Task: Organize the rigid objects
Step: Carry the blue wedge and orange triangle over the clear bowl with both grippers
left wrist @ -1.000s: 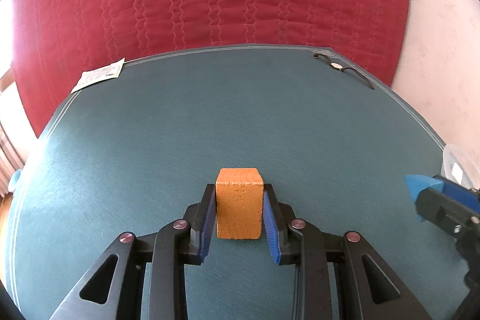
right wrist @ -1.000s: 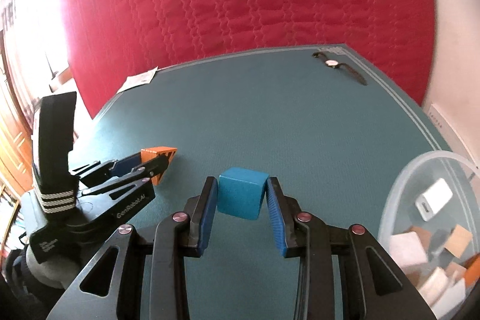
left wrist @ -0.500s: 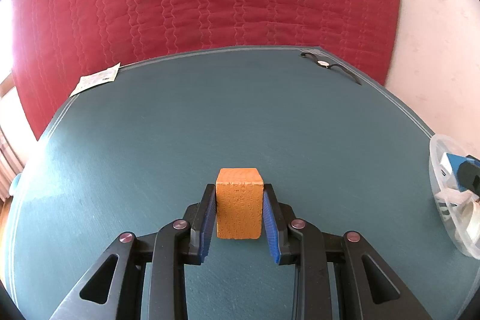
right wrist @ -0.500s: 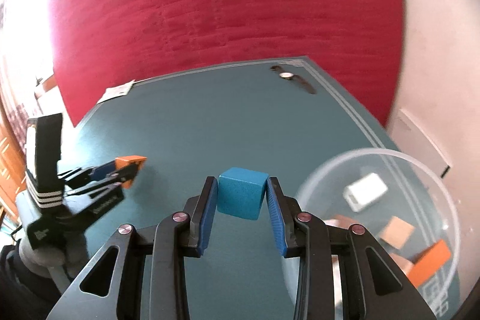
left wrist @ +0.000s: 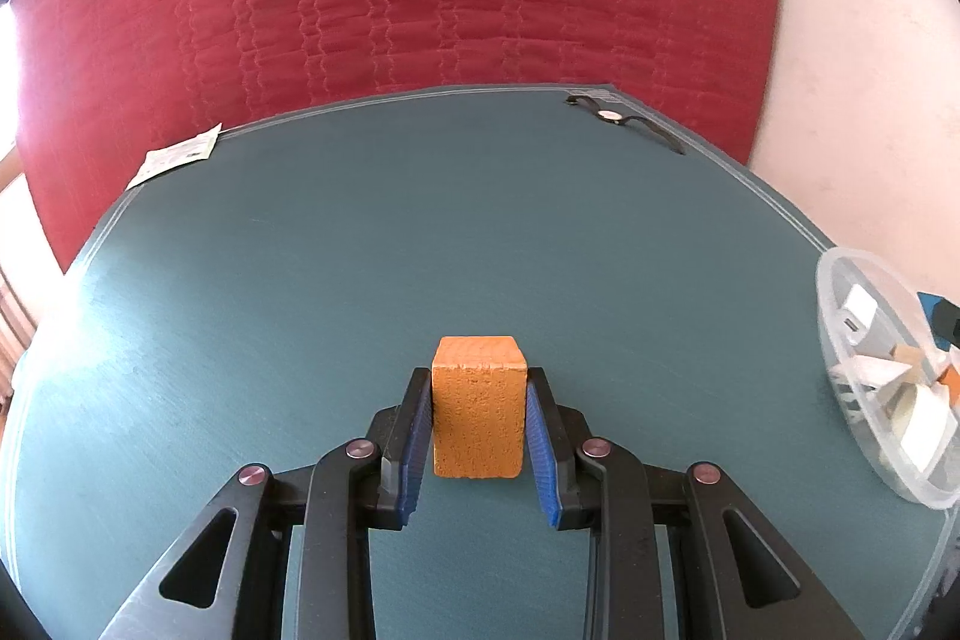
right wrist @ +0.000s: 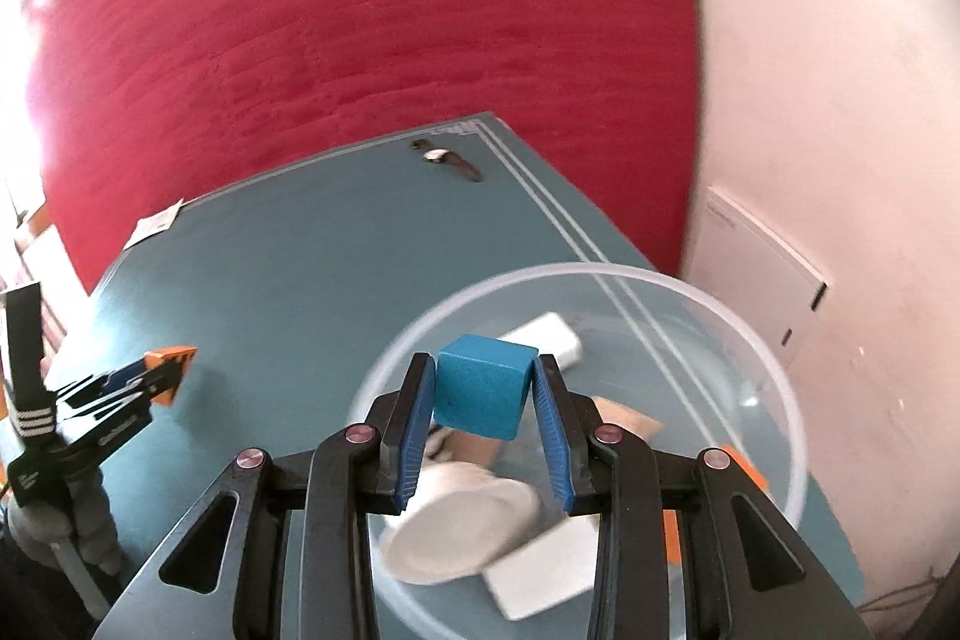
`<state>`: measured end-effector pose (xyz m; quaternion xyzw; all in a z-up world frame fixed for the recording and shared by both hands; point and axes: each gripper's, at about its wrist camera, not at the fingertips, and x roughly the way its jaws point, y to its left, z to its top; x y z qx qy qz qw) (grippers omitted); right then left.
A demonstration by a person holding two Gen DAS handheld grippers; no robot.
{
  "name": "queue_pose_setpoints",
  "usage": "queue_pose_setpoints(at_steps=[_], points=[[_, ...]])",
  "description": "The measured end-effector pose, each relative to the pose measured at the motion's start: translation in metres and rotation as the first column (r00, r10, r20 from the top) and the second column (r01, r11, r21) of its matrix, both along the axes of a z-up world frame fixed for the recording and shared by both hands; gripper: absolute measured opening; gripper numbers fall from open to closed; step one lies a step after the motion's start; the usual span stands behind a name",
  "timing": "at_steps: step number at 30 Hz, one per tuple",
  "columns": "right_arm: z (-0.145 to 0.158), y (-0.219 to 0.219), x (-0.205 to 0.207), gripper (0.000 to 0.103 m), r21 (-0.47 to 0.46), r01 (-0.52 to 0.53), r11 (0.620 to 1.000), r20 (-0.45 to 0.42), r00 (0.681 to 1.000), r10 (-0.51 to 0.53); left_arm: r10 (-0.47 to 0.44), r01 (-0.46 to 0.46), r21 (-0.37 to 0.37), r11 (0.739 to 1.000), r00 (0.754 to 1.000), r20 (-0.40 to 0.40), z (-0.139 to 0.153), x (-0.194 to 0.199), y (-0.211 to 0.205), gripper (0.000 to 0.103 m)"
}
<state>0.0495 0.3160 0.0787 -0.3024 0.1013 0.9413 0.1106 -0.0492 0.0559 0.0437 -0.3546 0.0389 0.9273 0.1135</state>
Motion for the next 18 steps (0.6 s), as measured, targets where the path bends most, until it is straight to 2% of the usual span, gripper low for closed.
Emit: queue_pose_setpoints(at_steps=[9, 18], points=[[-0.011, 0.046, 0.011, 0.035, -0.064, 0.095, 0.993, 0.005, 0.995, -0.095, -0.094, 0.094, 0.01, 0.996, 0.996, -0.005, 0.008, 0.02, 0.034, 0.031], [-0.014, 0.07, 0.022, 0.036, -0.092, 0.131, 0.987, -0.007, 0.991, -0.132, -0.215, 0.215, 0.027, 0.976, 0.977, -0.006, 0.024, 0.031, 0.078, 0.031]])
